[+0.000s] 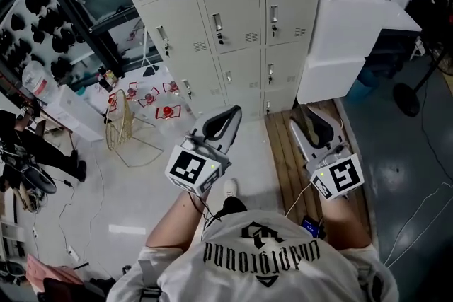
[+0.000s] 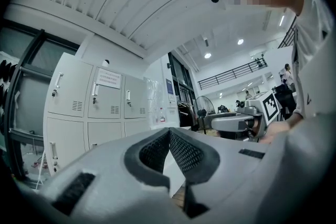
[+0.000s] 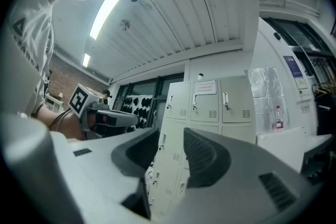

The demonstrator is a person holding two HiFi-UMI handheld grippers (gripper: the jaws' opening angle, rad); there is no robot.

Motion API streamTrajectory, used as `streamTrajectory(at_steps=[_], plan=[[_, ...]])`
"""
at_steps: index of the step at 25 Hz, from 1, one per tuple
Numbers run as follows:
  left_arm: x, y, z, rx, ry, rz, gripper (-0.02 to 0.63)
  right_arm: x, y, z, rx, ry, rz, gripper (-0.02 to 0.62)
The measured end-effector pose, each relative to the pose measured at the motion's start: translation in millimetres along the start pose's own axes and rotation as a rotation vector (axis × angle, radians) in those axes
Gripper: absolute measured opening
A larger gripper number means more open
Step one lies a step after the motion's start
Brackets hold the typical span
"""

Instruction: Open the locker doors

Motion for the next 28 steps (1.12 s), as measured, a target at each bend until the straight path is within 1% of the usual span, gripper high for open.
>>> streamTrajectory(at_steps=[1,3,10,13,18,22,24,28], plan=[[-0.6,-7.7,3.1,-0.005,0.004,0.001,0.008,-0.5,1.2,7.3,-0.005,-0.004,-0.005,0.165],[-1.9,-24.9,10.2,-0.016,0.013,0.005,0.008,-1.5,4.5,23.3,-0.015,-0.008,-0.018,0.185],[-3.8,-100.3,32.2,-0.089,0.038,0.014,0.008,0.3,14.9,98.3,-0.072,-0.019,-0.056,0.224],[-4.7,-138.9,38.2,-0.125,0.042,0.012,0.008,3.4,15.6,135.2,-0.109,-0.018,-0.076,0.224],[-6.2,-199.9,39.9,-0.176,0.054,0.034,0.008,4.6,14.6,192.7,-0.179,-0.006,-0.105,0.224],[-12.9,-242.0,34.4,-0.203,0.051,0.043,0.008,7.0,17.2,228.7,-0.240,0.003,-0.121,0.224],[-14.5,-258.8,33.4,-0.207,0.051,0.040,0.008,7.7,19.4,244.2,-0.257,0.004,-0.124,0.224],[-17.8,-276.1,33.4,-0.221,0.056,0.046,0.008,6.1,23.3,267.0,-0.271,-0.013,-0.147,0.219]])
Point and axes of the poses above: the fingertips, and each gripper's own axes: z forward along the fingers, y to its right, x out of its top, the point moved 4 cm from there along -z, backward along the fingers, and after that the axes turned 11 degrees about -x, right-handed, at the moved point
